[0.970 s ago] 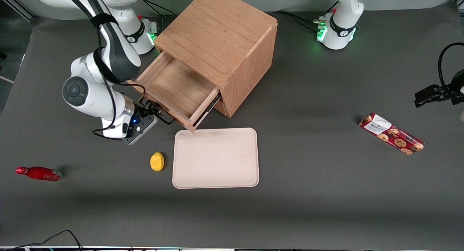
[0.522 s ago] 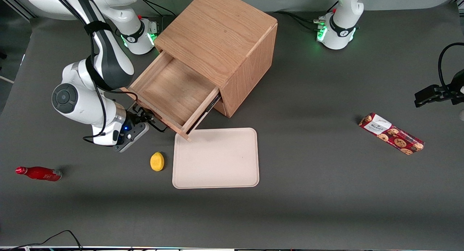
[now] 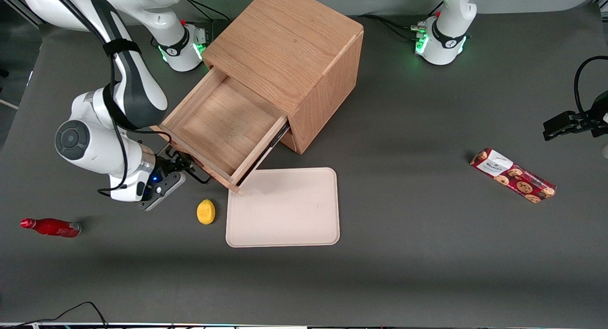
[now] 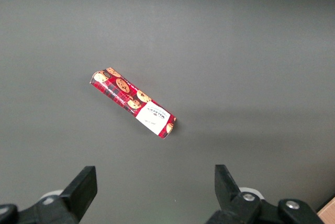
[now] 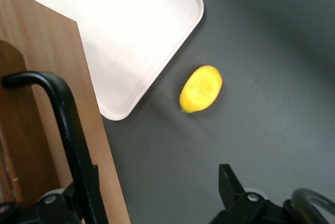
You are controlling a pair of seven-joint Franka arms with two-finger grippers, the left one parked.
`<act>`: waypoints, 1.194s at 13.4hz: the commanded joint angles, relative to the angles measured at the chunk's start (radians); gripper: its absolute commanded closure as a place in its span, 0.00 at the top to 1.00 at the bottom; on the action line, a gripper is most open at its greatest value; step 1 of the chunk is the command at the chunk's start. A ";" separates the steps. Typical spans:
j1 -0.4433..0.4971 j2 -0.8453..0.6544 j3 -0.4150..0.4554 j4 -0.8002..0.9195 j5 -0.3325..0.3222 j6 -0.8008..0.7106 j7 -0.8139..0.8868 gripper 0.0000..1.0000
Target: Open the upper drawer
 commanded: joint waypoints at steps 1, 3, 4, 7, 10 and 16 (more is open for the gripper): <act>-0.002 0.045 -0.003 0.032 -0.034 0.008 -0.015 1.00; -0.003 0.046 -0.005 0.033 -0.039 0.008 -0.015 1.00; -0.003 0.045 -0.003 0.033 -0.039 0.008 -0.014 1.00; -0.003 0.028 -0.003 0.035 -0.036 -0.001 -0.012 1.00; -0.011 0.000 -0.002 0.041 -0.028 -0.040 -0.011 1.00; -0.011 -0.014 0.003 0.092 -0.025 -0.124 -0.011 1.00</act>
